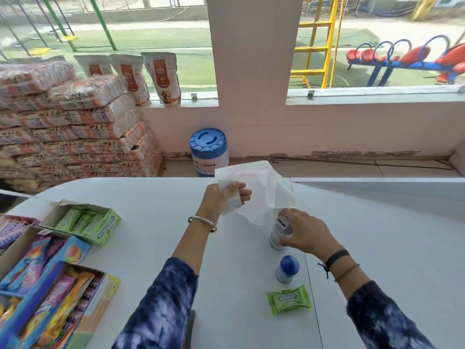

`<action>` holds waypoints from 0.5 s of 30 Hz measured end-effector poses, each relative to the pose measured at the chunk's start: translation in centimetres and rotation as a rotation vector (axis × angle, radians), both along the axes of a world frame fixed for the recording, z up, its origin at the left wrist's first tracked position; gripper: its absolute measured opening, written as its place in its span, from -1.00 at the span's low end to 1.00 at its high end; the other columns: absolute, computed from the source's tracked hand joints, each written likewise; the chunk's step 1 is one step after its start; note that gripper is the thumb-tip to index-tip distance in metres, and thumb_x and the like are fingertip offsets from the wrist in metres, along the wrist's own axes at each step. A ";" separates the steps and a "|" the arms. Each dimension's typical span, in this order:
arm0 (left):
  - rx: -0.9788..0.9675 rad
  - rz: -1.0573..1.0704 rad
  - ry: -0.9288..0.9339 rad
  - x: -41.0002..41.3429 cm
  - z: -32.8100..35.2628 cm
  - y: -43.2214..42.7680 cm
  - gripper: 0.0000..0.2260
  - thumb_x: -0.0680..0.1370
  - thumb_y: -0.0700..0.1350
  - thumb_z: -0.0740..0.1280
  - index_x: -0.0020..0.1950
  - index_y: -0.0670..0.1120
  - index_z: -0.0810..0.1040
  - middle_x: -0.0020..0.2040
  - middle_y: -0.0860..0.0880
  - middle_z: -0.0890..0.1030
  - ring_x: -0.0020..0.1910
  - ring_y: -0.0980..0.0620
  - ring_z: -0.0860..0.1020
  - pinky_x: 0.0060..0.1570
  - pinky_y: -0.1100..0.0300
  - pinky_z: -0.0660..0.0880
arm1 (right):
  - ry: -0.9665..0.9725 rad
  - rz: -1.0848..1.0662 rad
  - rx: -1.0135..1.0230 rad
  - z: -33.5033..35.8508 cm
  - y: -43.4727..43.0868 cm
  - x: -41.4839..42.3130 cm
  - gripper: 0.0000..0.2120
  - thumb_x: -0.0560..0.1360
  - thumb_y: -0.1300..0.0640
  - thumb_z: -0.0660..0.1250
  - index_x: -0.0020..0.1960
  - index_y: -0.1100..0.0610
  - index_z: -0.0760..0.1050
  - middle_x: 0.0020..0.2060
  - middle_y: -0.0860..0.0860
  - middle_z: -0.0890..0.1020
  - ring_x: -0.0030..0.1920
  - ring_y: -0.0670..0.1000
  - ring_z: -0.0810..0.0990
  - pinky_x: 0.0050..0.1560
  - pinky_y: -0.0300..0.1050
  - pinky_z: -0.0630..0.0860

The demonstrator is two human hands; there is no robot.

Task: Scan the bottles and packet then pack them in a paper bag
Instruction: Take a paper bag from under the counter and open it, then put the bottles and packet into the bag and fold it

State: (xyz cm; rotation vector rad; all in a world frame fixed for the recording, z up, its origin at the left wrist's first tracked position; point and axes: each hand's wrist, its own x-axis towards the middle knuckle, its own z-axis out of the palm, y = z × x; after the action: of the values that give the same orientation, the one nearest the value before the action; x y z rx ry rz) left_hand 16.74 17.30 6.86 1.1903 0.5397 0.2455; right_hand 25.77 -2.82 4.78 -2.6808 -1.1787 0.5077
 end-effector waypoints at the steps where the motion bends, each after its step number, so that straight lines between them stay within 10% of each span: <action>1: -0.003 0.003 0.006 -0.1 0.0 -0.1 -0.86 0.54 -0.19 0.28 -0.07 -0.24 0.59 -0.29 -0.08 0.72 -0.28 -0.02 0.68 -0.13 0.15 0.62 | -0.003 -0.015 0.020 0.5 -0.1 0.0 -0.54 0.29 -0.06 0.39 0.14 0.02 0.39 0.06 -0.01 0.59 -0.07 0.08 0.60 -0.15 -0.06 0.57; 8: 0.017 -0.006 0.040 -0.6 0.0 -0.4 -0.90 0.53 -0.27 0.27 -0.06 -0.29 0.55 -0.36 -0.06 0.70 -0.35 0.02 0.67 -0.30 0.23 0.62 | 0.067 -0.066 0.542 6.7 1.9 -0.4 -0.46 0.27 0.05 0.53 0.15 0.09 0.36 -0.09 -0.01 0.52 -0.19 0.09 0.58 -0.26 -0.10 0.55; 15: 0.063 0.005 0.120 -1.2 0.1 -0.3 -0.87 0.54 -0.31 0.24 -0.18 -0.30 0.52 -0.50 -0.07 0.64 -0.51 0.03 0.61 -0.42 0.25 0.59 | -0.075 -0.171 0.326 1.5 9.0 2.5 -0.60 0.38 0.21 0.41 0.16 0.25 0.39 0.09 0.21 0.48 -0.04 0.27 0.57 -0.20 -0.07 0.38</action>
State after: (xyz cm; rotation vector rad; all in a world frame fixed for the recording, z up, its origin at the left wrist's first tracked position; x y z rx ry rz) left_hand 15.53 17.02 7.01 1.2708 0.6438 0.1971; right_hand 28.26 6.23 6.24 -2.5027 -0.9435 0.1724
